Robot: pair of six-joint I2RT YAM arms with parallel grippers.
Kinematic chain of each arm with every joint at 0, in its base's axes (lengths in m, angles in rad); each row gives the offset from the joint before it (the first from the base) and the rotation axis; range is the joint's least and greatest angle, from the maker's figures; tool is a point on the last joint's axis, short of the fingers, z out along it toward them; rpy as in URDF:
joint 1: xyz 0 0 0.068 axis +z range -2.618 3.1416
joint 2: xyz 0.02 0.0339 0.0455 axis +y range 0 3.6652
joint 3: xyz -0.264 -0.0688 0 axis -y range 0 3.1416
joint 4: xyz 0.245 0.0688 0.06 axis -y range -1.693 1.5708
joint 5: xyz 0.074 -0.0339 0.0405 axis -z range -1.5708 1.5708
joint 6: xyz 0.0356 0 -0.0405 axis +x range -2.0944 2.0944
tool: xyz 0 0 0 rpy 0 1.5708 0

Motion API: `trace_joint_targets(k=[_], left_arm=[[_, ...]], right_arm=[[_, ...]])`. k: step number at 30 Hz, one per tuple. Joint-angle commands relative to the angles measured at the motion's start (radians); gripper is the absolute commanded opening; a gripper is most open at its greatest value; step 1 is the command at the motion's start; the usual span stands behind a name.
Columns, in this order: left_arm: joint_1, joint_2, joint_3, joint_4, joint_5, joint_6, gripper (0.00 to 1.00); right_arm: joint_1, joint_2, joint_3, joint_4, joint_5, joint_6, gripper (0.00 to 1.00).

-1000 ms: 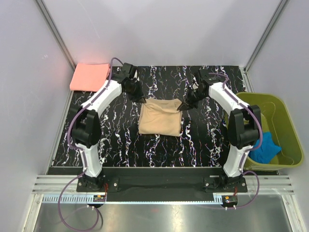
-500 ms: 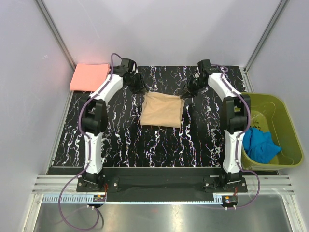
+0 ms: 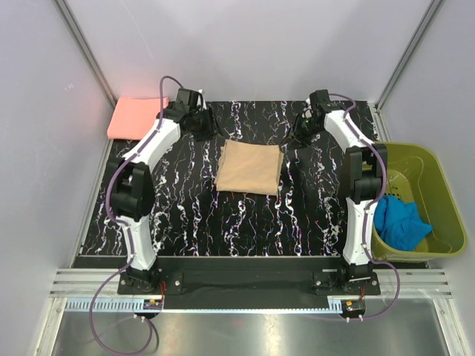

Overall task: Fold and stack the t-shirts
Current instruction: Fold the tshirt

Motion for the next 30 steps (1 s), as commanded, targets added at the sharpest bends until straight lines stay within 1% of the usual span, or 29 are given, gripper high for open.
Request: trace_joint_targets(k=[1,2,3,4,5,6,9,11,13,14,15,16,17,20,22,23,24,25,26,28,29,30], left_arm=[[-0.022,-0.076,-0.163,0.273,0.158,-0.063,0.44],[-0.032,-0.056,-0.177,0.298,0.199,-0.094,0.40],[-0.037,-0.044,-0.184,0.342,0.219,-0.108,0.38],[-0.042,-0.028,-0.189,0.371,0.248,-0.120,0.35],[-0.046,-0.013,-0.195,0.402,0.287,-0.151,0.33],[-0.054,0.005,-0.206,0.466,0.302,-0.166,0.30],[-0.063,0.015,-0.269,0.516,0.310,-0.198,0.26],[-0.065,0.007,-0.318,0.499,0.260,-0.191,0.25],[-0.065,0.018,-0.333,0.479,0.255,-0.186,0.24],[-0.065,0.021,-0.326,0.464,0.236,-0.160,0.24],[-0.068,0.021,-0.323,0.439,0.227,-0.151,0.24],[-0.069,0.015,-0.323,0.438,0.226,-0.142,0.25],[-0.069,0.010,-0.312,0.433,0.221,-0.131,0.25],[-0.069,-0.014,-0.274,0.373,0.209,-0.099,0.29],[-0.069,-0.036,-0.258,0.338,0.200,-0.085,0.31],[-0.069,-0.045,-0.255,0.329,0.198,-0.074,0.34],[-0.069,-0.054,-0.255,0.317,0.199,-0.071,0.35],[-0.069,-0.056,-0.257,0.310,0.203,-0.068,0.35],[-0.069,-0.056,-0.261,0.297,0.207,-0.067,0.35],[-0.068,-0.059,-0.293,0.284,0.203,-0.068,0.33],[-0.068,-0.064,-0.309,0.280,0.198,-0.073,0.32],[-0.068,-0.079,-0.332,0.286,0.193,-0.071,0.30]], right_arm=[[0.025,-0.095,-0.089,0.142,-0.110,0.023,0.25],[0.025,-0.084,-0.117,0.209,-0.186,0.038,0.20],[0.025,-0.073,-0.121,0.241,-0.219,0.072,0.15],[0.027,-0.064,-0.131,0.275,-0.245,0.090,0.05],[0.025,-0.040,-0.140,0.350,-0.302,0.106,0.02],[0.025,-0.026,-0.143,0.384,-0.323,0.135,0.01],[0.022,0.062,-0.099,0.415,-0.368,0.149,0.00],[0.004,0.134,-0.056,0.372,-0.367,0.135,0.00],[-0.012,0.151,-0.072,0.407,-0.367,0.162,0.00],[-0.021,0.169,-0.094,0.456,-0.376,0.181,0.00],[-0.033,0.184,-0.092,0.469,-0.385,0.196,0.00],[-0.038,0.201,-0.076,0.460,-0.390,0.187,0.00],[-0.041,0.236,-0.024,0.403,-0.373,0.173,0.00],[-0.050,0.255,0.053,0.339,-0.359,0.149,0.00],[-0.049,0.241,0.098,0.276,-0.324,0.114,0.03],[-0.045,0.217,0.136,0.213,-0.307,0.104,0.05],[-0.041,0.197,0.145,0.185,-0.295,0.089,0.09],[-0.027,0.157,0.153,0.121,-0.278,0.078,0.18],[-0.019,0.136,0.156,0.098,-0.252,0.068,0.22],[0.019,0.091,0.130,0.075,-0.264,0.044,0.27],[0.033,0.055,0.089,0.052,-0.284,0.040,0.30],[0.051,0.039,0.061,0.050,-0.303,0.034,0.30]])
